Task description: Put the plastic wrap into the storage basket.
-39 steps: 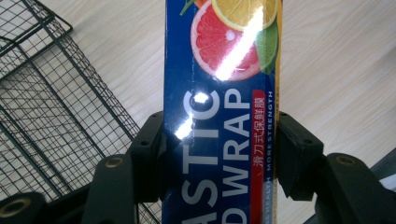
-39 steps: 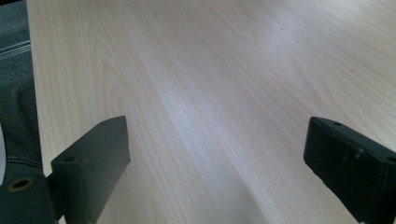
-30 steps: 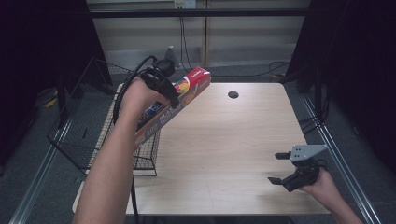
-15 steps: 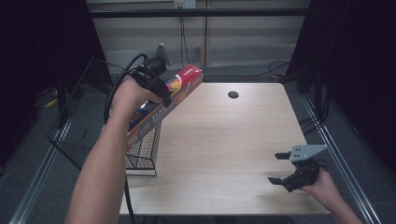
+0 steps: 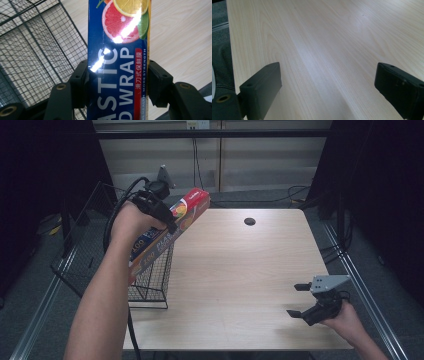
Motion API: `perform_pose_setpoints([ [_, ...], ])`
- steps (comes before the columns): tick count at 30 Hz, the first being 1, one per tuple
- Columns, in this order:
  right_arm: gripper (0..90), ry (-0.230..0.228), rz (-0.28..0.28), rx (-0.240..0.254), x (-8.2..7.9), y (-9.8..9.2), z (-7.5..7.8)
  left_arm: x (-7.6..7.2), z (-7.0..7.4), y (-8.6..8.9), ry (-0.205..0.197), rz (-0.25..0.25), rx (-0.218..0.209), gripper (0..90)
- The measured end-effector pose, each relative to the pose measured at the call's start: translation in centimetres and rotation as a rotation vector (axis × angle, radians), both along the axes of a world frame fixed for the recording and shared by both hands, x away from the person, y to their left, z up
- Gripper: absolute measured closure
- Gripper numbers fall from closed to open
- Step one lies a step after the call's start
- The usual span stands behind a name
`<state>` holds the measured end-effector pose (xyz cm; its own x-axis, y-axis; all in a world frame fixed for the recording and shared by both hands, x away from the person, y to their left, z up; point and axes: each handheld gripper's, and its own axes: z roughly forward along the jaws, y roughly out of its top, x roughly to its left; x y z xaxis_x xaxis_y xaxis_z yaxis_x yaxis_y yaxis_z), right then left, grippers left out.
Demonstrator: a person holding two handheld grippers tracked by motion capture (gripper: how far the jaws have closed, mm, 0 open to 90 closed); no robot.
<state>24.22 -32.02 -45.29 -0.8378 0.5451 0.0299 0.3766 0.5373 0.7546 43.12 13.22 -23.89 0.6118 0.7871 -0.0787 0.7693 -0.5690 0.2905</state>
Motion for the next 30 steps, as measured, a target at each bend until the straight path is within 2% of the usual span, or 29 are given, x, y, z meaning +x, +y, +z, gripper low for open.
perform_pose_setpoints([
  [16, 6.8, -0.003, -0.003, 0.0, 0.0, 0.0, 0.0, -0.1, 0.3, 3.3, -0.009, 0.08, 0.003, 44.3],
  [26, 6.9, -0.008, -0.007, 0.004, 0.0, -0.1, 0.0, -0.1, 0.4, 4.6, -0.02, 0.12, 0.008, 44.3],
  [29, 6.9, -0.008, -0.006, 0.005, 0.0, -0.1, 0.0, -0.1, 0.4, 4.8, -0.024, 0.148, 0.005, 44.3],
  [30, 6.9, -0.01, -0.009, 0.003, 0.0, -0.1, 0.0, -0.1, 0.4, 5.0, -0.021, 0.14, 0.012, 44.3],
])
